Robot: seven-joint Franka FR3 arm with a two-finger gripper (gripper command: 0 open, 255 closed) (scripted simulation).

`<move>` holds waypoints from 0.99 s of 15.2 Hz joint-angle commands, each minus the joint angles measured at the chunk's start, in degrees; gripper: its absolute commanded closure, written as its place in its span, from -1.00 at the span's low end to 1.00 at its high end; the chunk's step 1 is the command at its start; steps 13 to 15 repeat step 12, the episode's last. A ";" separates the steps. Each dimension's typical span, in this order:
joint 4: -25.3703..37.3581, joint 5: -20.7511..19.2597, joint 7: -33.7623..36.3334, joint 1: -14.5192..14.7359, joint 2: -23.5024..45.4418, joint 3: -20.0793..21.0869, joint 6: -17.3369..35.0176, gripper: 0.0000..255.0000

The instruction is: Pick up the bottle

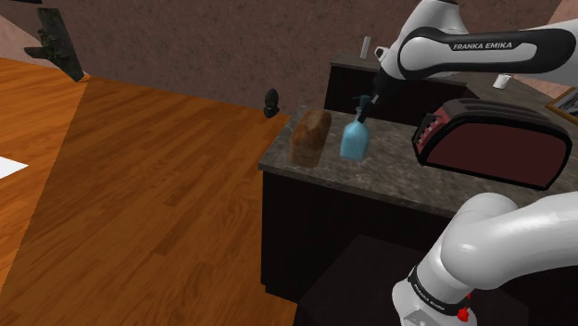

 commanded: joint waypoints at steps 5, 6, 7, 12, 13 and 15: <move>4.69 0.60 -0.10 0.35 0.12 0.64 -4.56 1.00; 5.50 0.70 -0.11 0.42 0.18 0.74 -5.30 1.00; 6.31 0.80 -0.13 0.48 0.26 0.84 -6.04 1.00; 8.94 1.11 -0.18 0.68 0.57 1.13 -8.36 1.00; 8.94 1.11 -0.18 0.68 0.57 1.13 -8.36 1.00; 8.94 1.11 -0.18 0.68 0.57 1.13 -8.36 1.00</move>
